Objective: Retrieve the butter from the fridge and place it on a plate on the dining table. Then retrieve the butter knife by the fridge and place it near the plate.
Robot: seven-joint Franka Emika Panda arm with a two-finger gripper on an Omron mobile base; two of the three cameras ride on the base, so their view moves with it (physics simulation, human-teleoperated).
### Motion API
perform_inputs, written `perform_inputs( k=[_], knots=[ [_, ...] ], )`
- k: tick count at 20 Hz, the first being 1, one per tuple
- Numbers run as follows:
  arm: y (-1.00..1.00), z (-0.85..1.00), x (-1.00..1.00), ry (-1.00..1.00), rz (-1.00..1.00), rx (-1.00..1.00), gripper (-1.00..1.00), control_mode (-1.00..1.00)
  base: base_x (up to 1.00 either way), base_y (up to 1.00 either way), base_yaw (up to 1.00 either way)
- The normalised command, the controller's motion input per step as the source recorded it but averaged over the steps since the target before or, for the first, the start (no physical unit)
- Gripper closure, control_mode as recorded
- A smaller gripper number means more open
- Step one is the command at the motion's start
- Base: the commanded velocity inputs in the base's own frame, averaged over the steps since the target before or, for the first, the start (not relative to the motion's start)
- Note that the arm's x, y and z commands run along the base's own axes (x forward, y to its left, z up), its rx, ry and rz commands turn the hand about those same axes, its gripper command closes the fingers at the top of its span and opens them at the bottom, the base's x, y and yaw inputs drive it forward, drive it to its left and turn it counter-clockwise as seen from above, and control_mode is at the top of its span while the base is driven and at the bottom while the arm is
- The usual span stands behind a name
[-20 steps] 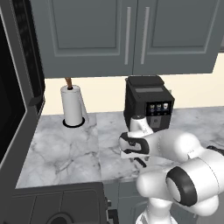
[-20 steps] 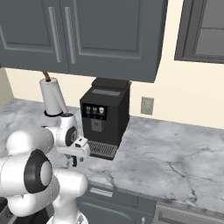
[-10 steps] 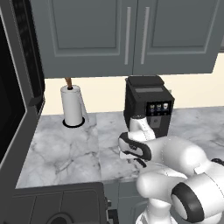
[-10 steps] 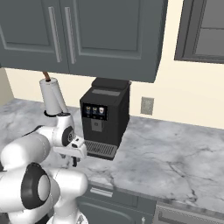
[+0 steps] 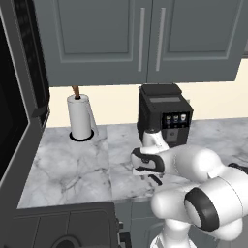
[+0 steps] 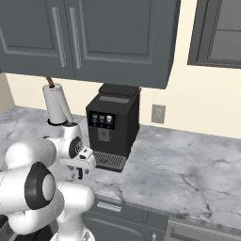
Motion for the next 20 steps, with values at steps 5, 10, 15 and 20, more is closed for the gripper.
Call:
perform_inputs(
  k=[5, 10, 15, 20],
  knots=[
    [-0.15, -0.6, 0.0, 0.0, 0.0, 0.0, -1.0, -1.0, 0.0, 0.0, 0.0],
    [0.0, -0.44, -0.05, 0.0, 0.0, 0.05, -1.0, -1.0, 0.0, 0.0, 0.0],
    [0.0, -0.4, -0.23, 0.0, 0.0, 0.1, 1.0, -1.0, 0.0, 0.0, 0.0],
    [0.0, -0.36, -0.24, -0.01, 0.0, 0.09, 1.0, -1.0, 0.0, 0.0, 0.0]
  ],
)
